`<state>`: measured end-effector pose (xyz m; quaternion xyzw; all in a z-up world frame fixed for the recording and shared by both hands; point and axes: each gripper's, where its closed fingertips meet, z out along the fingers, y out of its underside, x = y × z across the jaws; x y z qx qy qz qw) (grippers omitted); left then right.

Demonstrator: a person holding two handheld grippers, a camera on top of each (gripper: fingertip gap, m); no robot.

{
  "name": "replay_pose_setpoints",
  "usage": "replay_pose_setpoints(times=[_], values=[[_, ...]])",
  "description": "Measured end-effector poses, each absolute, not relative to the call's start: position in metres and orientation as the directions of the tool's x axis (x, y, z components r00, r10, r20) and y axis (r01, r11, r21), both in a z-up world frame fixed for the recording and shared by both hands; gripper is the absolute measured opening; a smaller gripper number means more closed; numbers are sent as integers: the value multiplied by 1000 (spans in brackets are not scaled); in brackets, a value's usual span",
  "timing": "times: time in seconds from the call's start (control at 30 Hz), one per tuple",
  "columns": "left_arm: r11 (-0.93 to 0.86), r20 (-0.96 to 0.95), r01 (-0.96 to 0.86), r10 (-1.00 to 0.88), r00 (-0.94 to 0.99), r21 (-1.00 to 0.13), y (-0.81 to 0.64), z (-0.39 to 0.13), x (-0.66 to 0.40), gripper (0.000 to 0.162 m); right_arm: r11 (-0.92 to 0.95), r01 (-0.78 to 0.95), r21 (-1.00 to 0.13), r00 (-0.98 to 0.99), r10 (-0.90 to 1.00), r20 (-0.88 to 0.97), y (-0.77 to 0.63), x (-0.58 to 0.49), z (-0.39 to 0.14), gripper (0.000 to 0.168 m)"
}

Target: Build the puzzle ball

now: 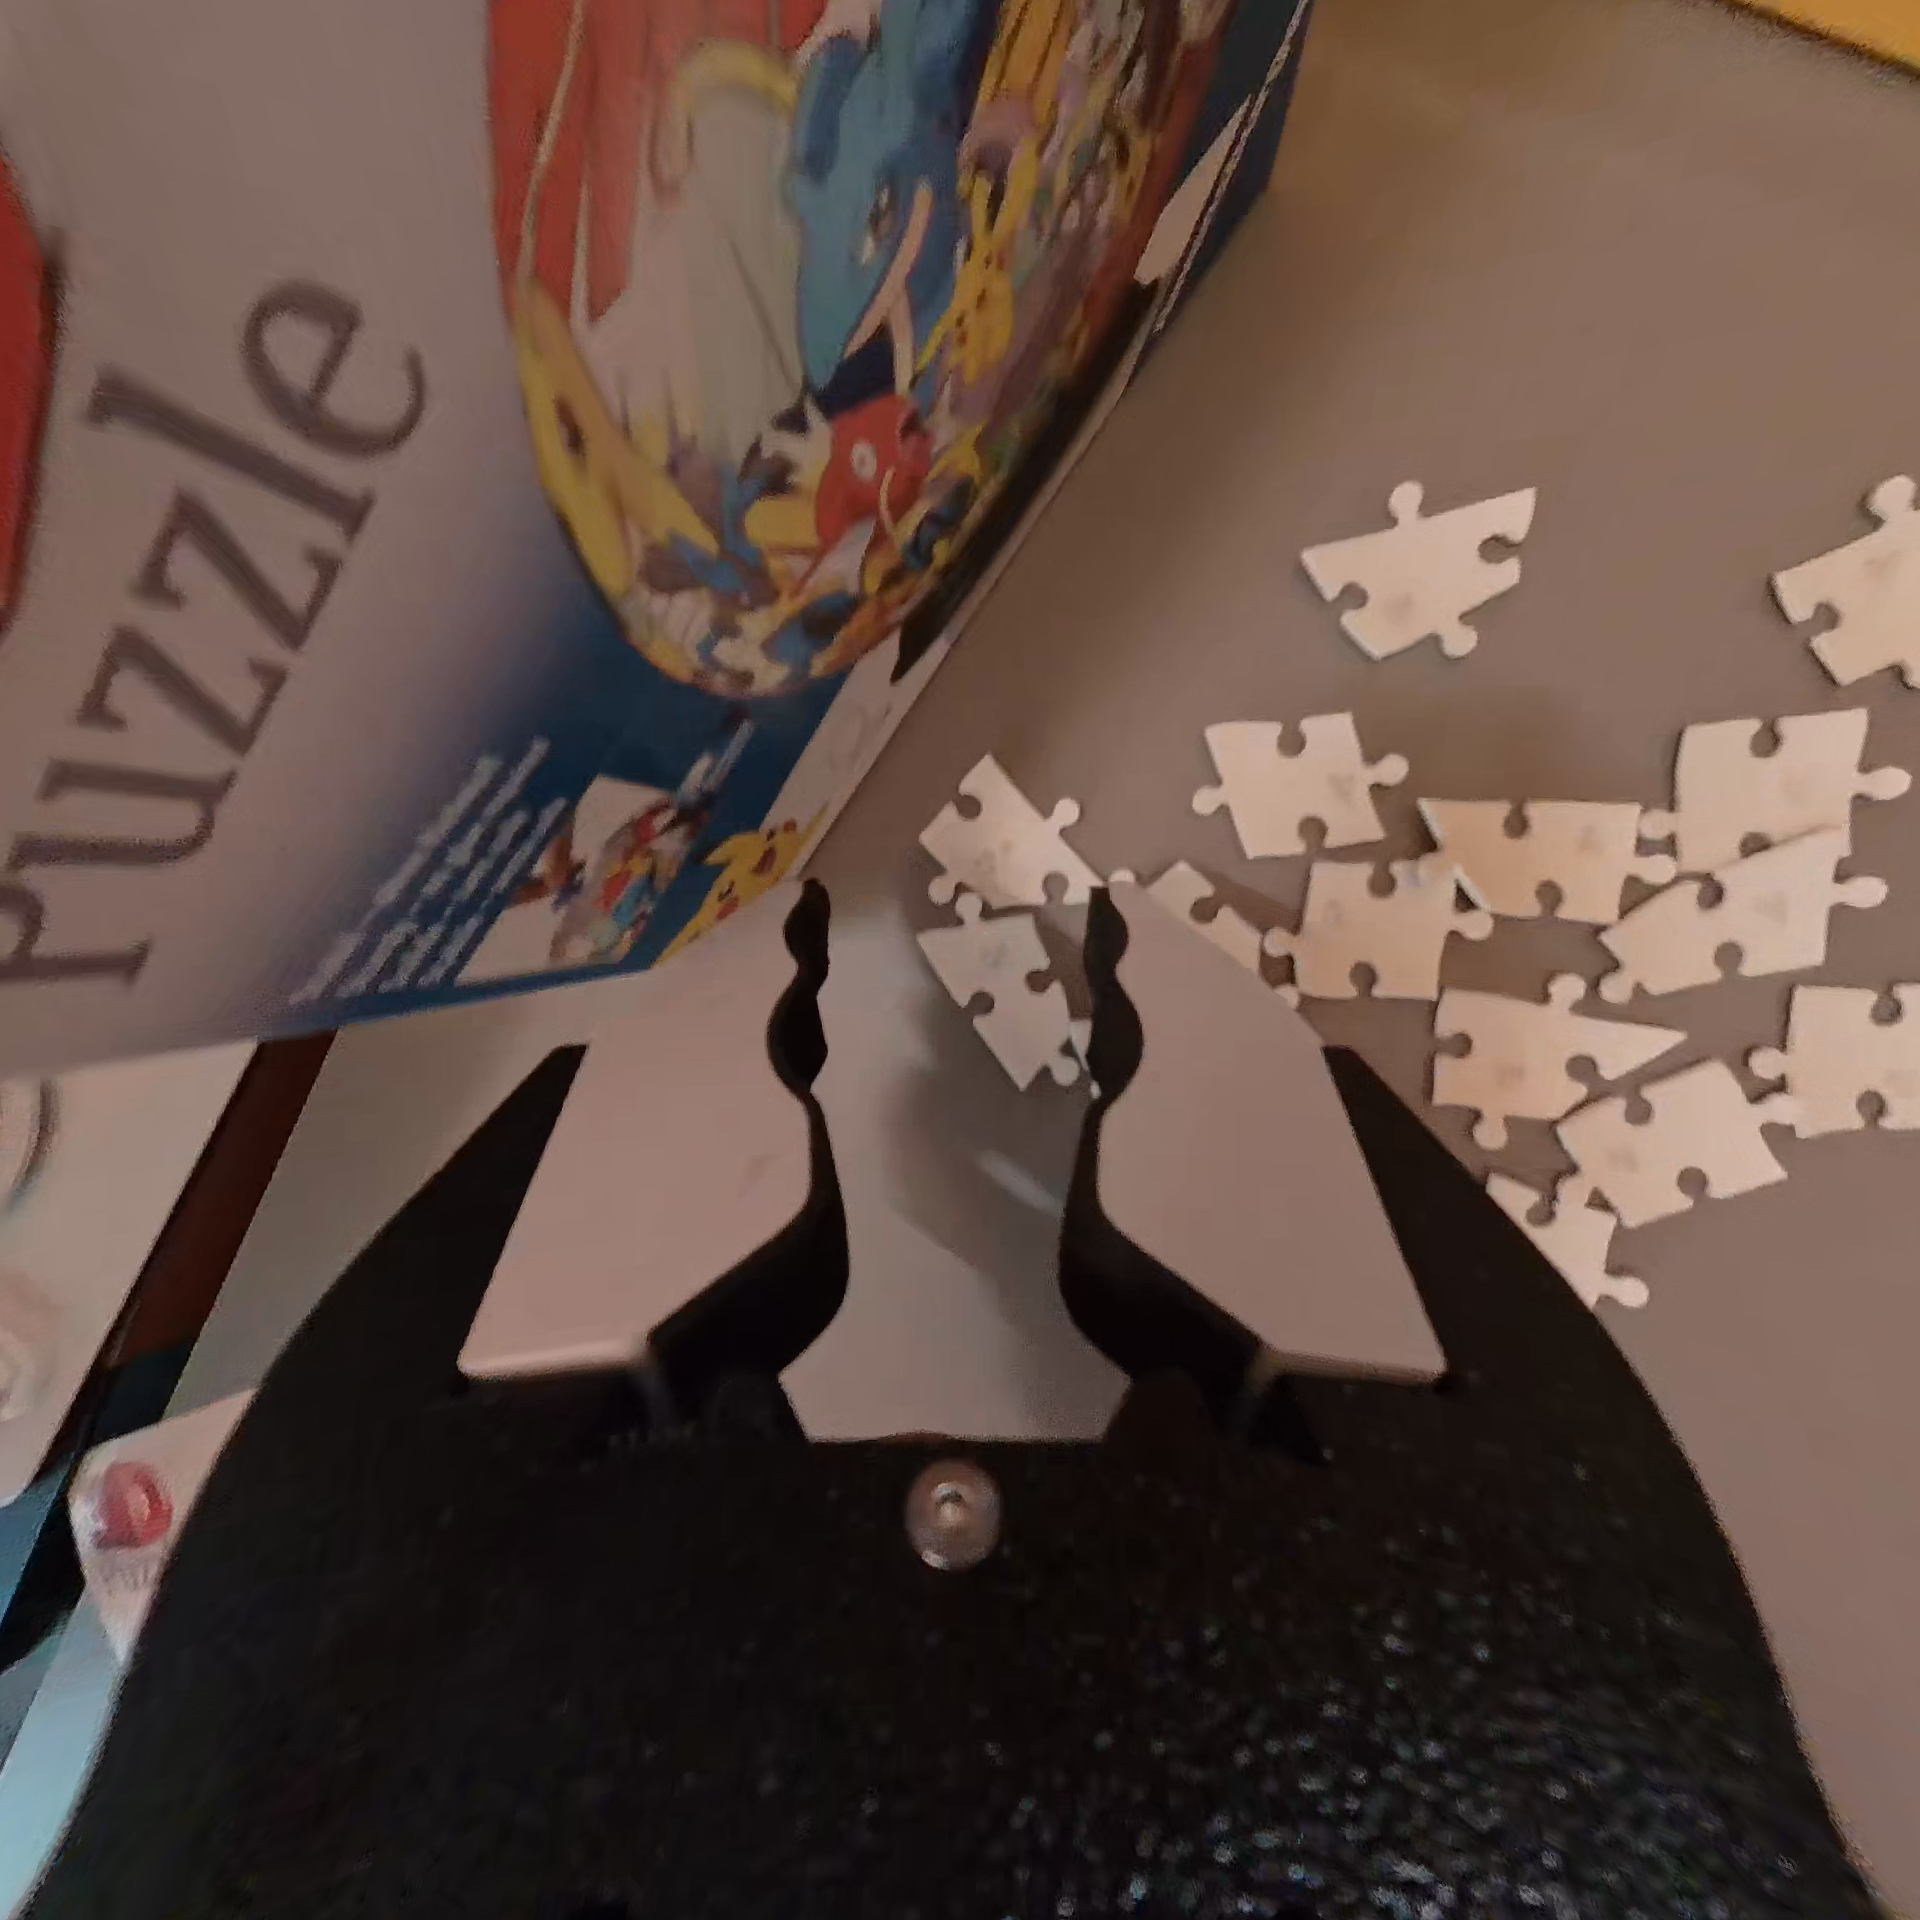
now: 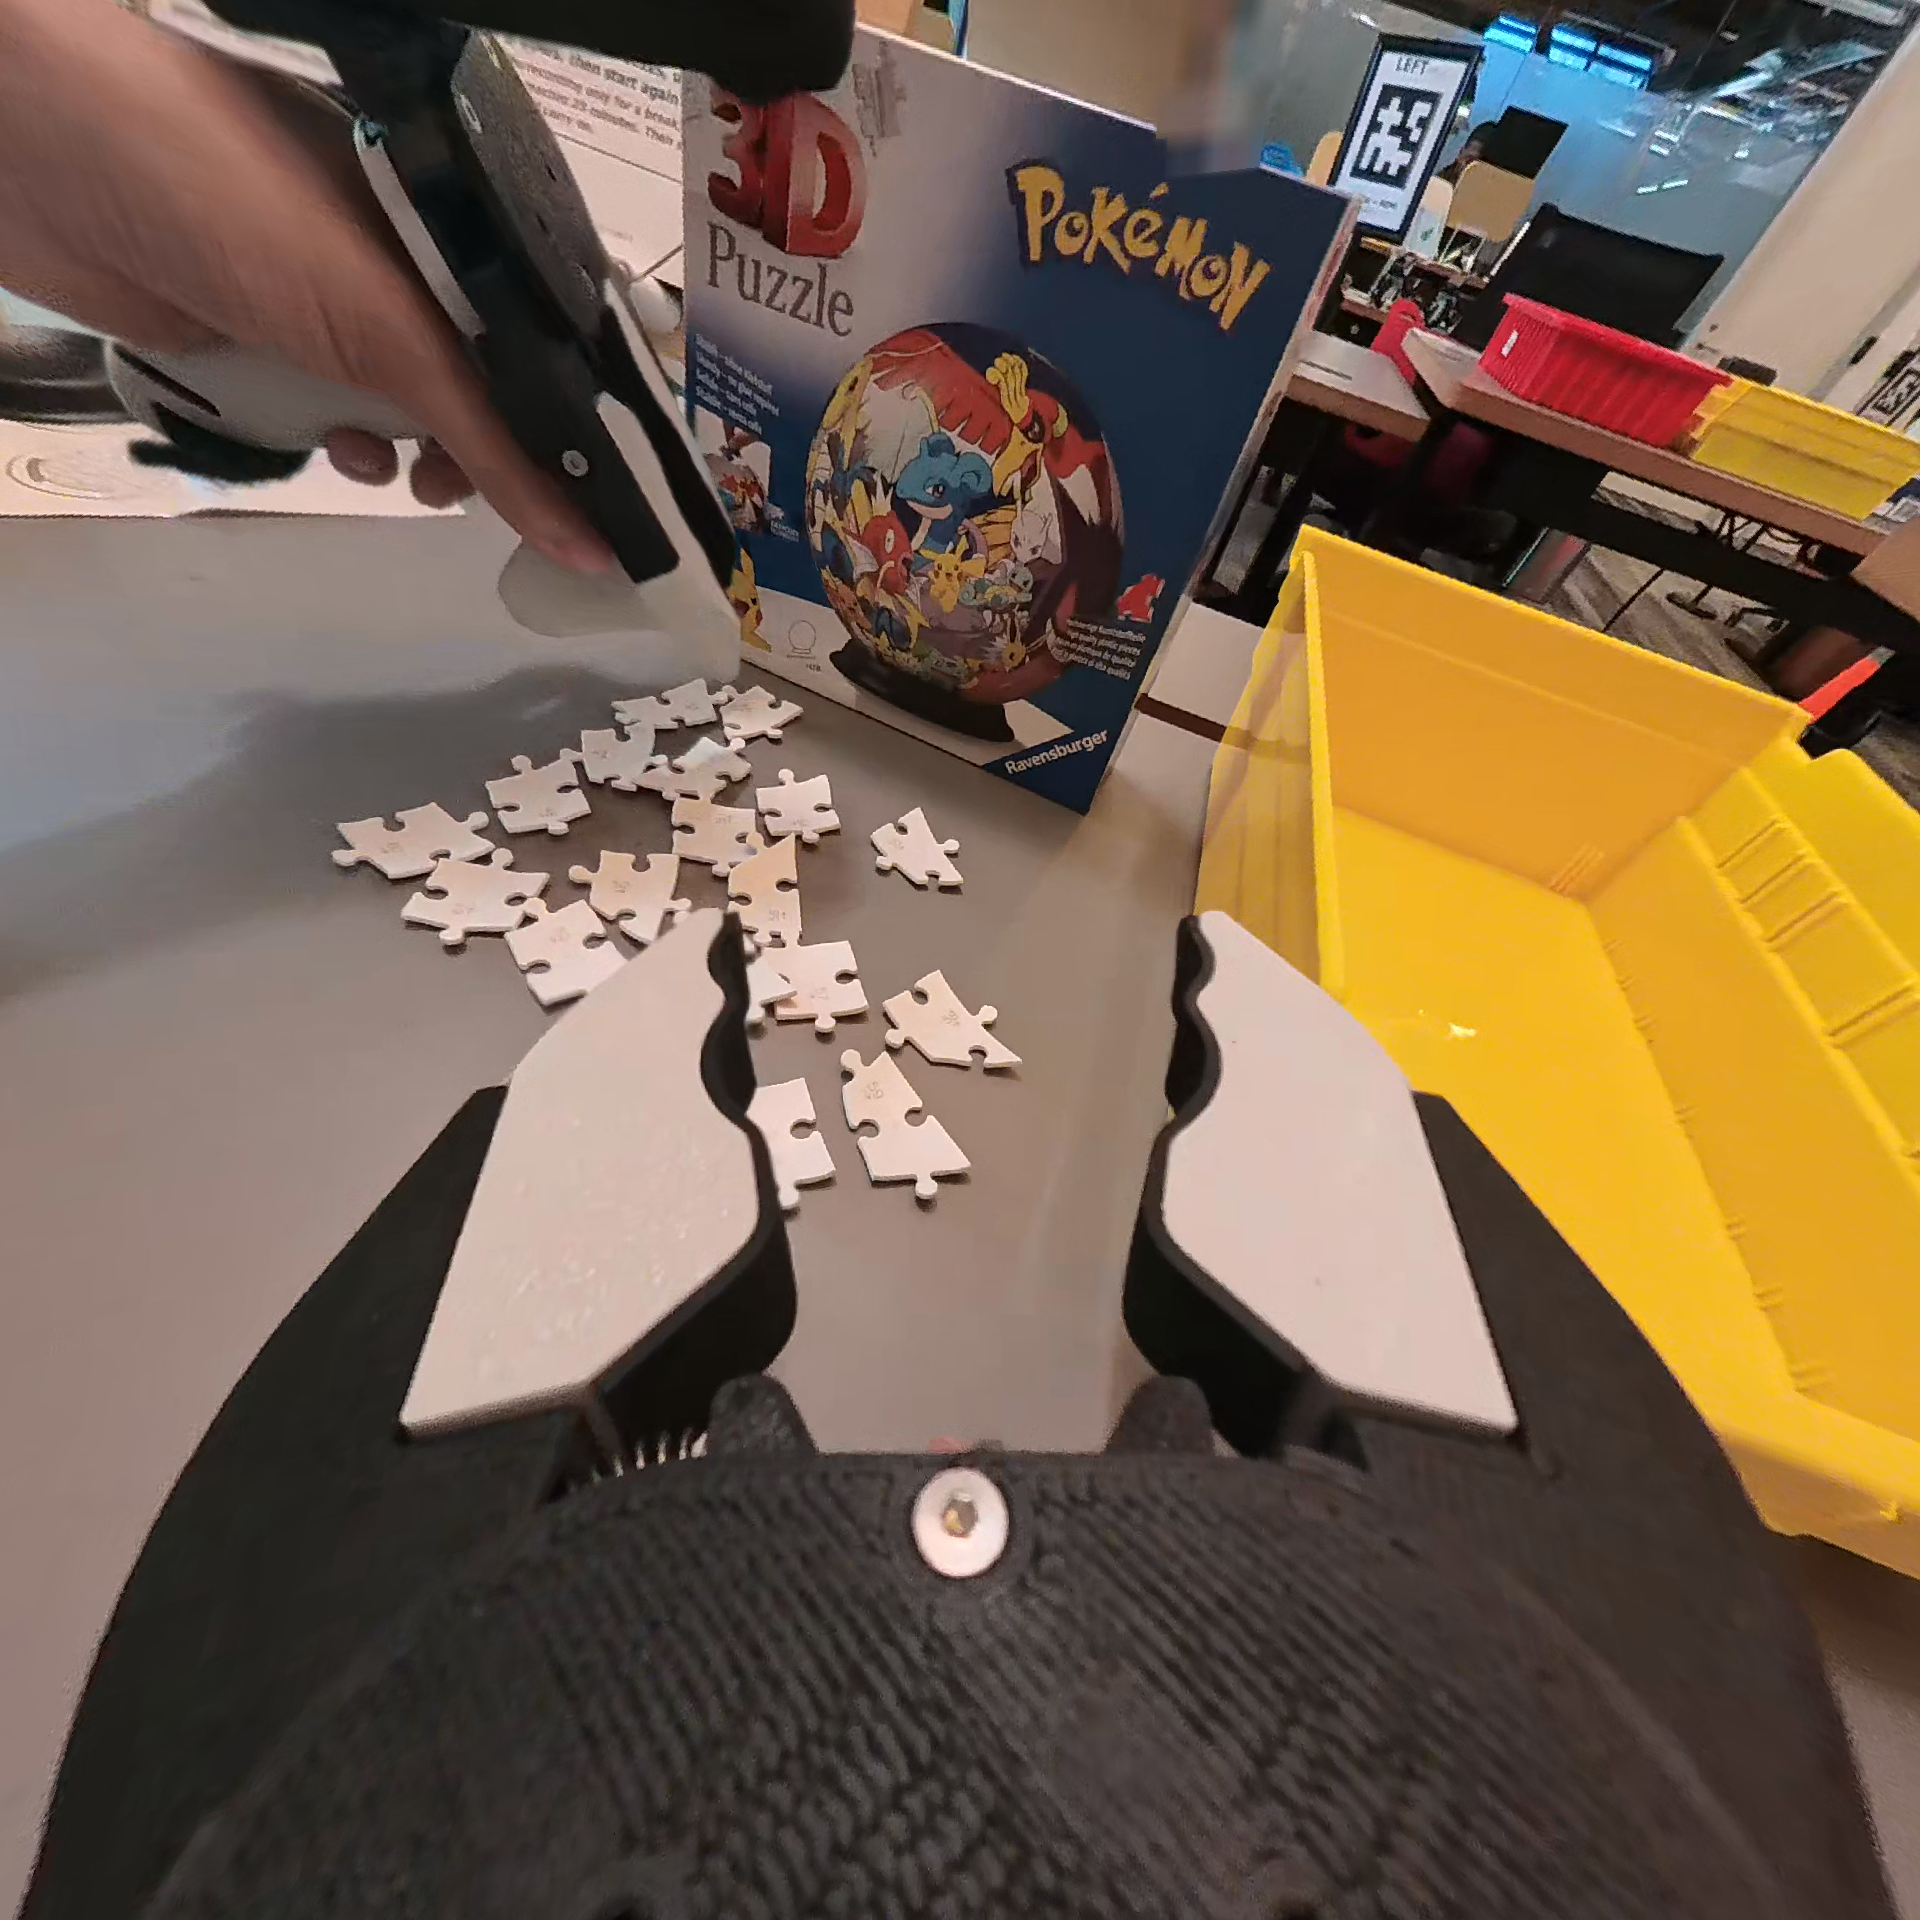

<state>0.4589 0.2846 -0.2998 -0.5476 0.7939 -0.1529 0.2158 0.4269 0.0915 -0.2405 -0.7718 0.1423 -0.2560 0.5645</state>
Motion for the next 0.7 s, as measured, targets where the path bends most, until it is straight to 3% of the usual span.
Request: replay_pose_setpoints(times=[0.13,0.3,0.37,0.43,0.7], values=[[234,-174,-864,-970,-172,-445,292,-315,464,50,-337,70,-939,830,-503,242,91,428,-243,78],[-63,37,-871,-998,52,-488,283,-330,472,56,-353,79,-932,843,-476,252,96,423,-248,78],[-10,-23,-876,-999,23,-483,286,-332,470,52,-371,92,-924,846,-461,269,98,422,-249,78],[36,-48,-884,-999,-16,-466,284,-331,467,32,-385,105,-917,843,-454,287,98,422,-250,78],[181,-160,-873,-980,-120,-453,282,-331,456,0,-397,125,-909,853,-425,303,104,416,-252,79]])
